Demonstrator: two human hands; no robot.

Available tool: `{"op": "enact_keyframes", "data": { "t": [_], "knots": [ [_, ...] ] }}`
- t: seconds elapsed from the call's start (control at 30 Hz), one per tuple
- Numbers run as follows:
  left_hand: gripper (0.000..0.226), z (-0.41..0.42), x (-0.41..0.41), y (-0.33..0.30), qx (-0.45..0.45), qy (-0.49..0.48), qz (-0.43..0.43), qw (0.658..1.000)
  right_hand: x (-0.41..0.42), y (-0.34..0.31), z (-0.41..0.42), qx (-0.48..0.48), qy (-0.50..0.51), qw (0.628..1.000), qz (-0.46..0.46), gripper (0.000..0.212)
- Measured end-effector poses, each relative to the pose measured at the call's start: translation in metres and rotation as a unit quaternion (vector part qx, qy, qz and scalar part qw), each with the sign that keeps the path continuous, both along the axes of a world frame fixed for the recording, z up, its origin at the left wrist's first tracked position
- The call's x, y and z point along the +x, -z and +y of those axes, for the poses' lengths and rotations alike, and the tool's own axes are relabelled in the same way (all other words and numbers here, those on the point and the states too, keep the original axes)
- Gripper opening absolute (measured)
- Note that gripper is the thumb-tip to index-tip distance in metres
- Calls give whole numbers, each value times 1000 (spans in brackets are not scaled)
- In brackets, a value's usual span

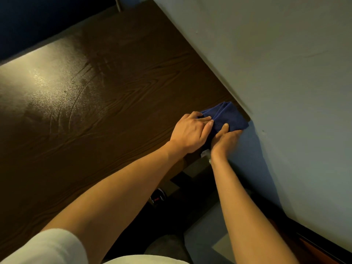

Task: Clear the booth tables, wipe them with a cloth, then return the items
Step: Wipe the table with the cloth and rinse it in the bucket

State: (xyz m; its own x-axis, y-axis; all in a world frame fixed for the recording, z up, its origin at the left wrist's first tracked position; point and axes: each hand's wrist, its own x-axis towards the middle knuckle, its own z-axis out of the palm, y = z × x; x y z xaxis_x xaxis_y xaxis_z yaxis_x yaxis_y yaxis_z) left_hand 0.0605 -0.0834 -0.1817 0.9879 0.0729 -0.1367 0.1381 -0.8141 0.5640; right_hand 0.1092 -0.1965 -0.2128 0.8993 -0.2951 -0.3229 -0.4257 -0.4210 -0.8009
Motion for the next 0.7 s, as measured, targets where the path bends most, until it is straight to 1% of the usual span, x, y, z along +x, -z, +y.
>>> {"op": "enact_keyframes", "data": {
  "t": [0.07, 0.13, 0.2, 0.3, 0.43, 0.53, 0.63, 0.7],
  "knots": [
    [62, -1, -5, -5, 11, 6, 5, 1000, -8, 0, -2, -48, -41, 998, -6, 60],
    [67, 1, -16, -9, 19, 1, 15, 1000, -20, -6, -3, -116, -107, 987, -12, 63],
    [74, 5, -30, -10, 26, -5, 23, 999, -33, -12, -5, -170, -166, 970, -58, 58],
    [73, 16, -57, -11, 42, -15, 28, 999, -49, -11, 1, -224, -243, 936, -123, 49],
    [69, 32, -95, -16, 61, -54, 44, 996, -66, -16, 23, -218, -347, 900, -147, 56],
    [70, 49, -128, -19, 78, -90, 57, 991, -79, -19, 45, -197, -418, 874, -152, 52],
    [71, 70, -166, -24, 89, -134, 72, 984, -101, -21, 74, -177, -489, 840, -155, 46],
    [71, 83, -194, -25, 92, -171, 75, 978, -120, -24, 97, -172, -535, 814, -147, 47]
  ]
}}
